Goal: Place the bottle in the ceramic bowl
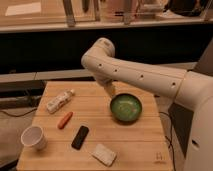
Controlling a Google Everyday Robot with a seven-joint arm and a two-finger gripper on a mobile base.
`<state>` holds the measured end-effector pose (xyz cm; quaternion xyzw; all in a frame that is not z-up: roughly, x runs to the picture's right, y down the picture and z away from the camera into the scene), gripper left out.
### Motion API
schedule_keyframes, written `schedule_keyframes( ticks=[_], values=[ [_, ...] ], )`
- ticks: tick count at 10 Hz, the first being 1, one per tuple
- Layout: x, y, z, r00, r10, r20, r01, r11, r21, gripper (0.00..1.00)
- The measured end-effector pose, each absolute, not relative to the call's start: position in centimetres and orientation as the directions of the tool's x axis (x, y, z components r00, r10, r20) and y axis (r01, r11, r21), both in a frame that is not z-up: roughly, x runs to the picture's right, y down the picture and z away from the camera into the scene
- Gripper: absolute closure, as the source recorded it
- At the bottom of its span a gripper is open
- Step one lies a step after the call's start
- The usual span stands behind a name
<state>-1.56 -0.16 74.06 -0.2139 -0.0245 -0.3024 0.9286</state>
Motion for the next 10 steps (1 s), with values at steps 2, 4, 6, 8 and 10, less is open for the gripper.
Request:
schedule_keyframes(
  ticks=[2, 4, 6, 8, 10],
  values=[
    [-3.3, -0.2, 74.8, 0.794, -0.578, 0.188, 0.602, 0.707, -0.371, 0.20],
    [-4.1, -0.1, 75.5, 0.774, -0.602, 0.198, 0.628, 0.687, -0.365, 0.20],
    [-6.6, -0.2, 76.0, 0.748, -0.628, 0.215, 0.659, 0.666, -0.348, 0.20],
    [-8.8, -0.3, 76.5, 0.724, -0.651, 0.229, 0.686, 0.646, -0.335, 0.20],
    [-9.7, -0.2, 77.2, 0.701, -0.671, 0.242, 0.710, 0.622, -0.330, 0.20]
  ],
)
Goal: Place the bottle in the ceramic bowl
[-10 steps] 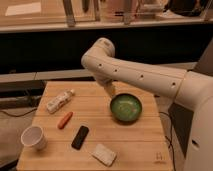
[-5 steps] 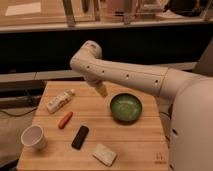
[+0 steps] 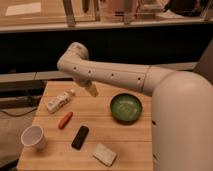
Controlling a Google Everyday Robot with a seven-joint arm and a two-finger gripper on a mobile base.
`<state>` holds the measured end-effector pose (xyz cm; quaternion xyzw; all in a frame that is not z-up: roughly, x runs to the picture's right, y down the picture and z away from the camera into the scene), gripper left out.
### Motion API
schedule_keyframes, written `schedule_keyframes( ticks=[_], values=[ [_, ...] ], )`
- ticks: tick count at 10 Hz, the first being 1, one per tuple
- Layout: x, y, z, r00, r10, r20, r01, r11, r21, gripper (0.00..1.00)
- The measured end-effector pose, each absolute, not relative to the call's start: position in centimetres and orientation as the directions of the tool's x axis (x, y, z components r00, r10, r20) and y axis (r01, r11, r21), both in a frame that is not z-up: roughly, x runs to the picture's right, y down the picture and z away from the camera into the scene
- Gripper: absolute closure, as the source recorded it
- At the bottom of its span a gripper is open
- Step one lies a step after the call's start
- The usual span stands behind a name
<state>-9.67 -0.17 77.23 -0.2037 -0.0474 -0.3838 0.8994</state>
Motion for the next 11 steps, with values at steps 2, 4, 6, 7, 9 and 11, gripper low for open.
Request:
schedule_keyframes(
  ticks=[2, 4, 6, 7, 9, 11],
  values=[
    [-11.7, 0.1, 77.9, 0.679, -0.686, 0.261, 0.732, 0.603, -0.317, 0.20],
    [-14.0, 0.5, 78.6, 0.648, -0.707, 0.283, 0.760, 0.579, -0.296, 0.20],
    [-15.2, 0.9, 79.4, 0.629, -0.717, 0.300, 0.776, 0.560, -0.288, 0.20],
    [-16.1, 1.3, 80.0, 0.618, -0.722, 0.312, 0.786, 0.551, -0.281, 0.20],
    [-17.2, 1.7, 81.2, 0.603, -0.728, 0.328, 0.798, 0.539, -0.270, 0.20],
    [-17.6, 1.7, 81.6, 0.590, -0.730, 0.344, 0.808, 0.529, -0.260, 0.20]
  ],
)
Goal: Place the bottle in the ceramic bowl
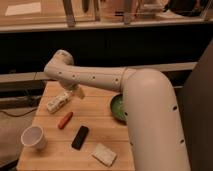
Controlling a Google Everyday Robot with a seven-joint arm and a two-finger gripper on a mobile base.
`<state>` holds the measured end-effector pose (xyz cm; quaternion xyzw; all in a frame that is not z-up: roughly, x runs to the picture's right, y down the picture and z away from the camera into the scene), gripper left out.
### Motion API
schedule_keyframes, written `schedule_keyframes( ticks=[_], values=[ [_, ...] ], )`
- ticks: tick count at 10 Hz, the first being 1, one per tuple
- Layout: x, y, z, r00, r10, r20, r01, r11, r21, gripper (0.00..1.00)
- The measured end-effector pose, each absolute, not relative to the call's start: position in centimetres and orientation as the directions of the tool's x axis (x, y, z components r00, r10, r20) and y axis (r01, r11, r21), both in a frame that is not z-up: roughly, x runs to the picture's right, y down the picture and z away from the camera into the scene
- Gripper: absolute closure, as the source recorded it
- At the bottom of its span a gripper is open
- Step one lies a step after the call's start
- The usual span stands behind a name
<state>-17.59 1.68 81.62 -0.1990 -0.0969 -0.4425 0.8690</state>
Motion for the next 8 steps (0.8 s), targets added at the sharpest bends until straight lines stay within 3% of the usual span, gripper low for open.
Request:
schedule_keyframes(
  ticks=[8],
  values=[
    [-19.7, 3.3, 86.4, 0.556, -0.717, 0.421, 0.831, 0.502, -0.242, 0.20]
  ],
)
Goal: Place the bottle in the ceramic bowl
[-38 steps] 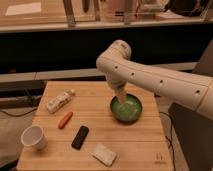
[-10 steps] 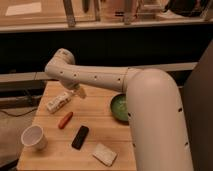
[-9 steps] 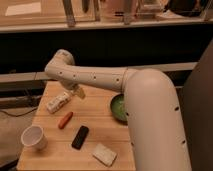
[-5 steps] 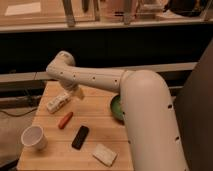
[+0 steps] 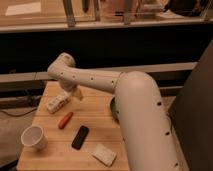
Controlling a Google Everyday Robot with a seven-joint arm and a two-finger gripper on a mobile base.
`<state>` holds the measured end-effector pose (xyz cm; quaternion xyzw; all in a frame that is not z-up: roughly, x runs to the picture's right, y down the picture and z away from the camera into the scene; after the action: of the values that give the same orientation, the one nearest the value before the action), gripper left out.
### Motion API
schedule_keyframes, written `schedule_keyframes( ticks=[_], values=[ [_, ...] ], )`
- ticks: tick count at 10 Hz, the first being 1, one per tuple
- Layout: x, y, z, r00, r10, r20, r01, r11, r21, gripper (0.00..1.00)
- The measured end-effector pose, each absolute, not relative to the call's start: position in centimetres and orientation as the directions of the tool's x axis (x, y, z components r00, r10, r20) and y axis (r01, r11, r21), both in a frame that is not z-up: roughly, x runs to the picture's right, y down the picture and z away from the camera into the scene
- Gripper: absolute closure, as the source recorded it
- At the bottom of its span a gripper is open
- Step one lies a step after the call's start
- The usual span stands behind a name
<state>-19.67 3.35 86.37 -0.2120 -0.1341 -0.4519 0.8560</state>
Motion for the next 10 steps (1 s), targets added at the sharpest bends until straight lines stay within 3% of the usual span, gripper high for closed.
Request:
schedule_keyframes(
  ticks=[10],
  values=[
    [-22.1, 6.1, 89.4, 0.515, -0.710, 0.480, 0.855, 0.467, -0.226, 0.20]
  ],
)
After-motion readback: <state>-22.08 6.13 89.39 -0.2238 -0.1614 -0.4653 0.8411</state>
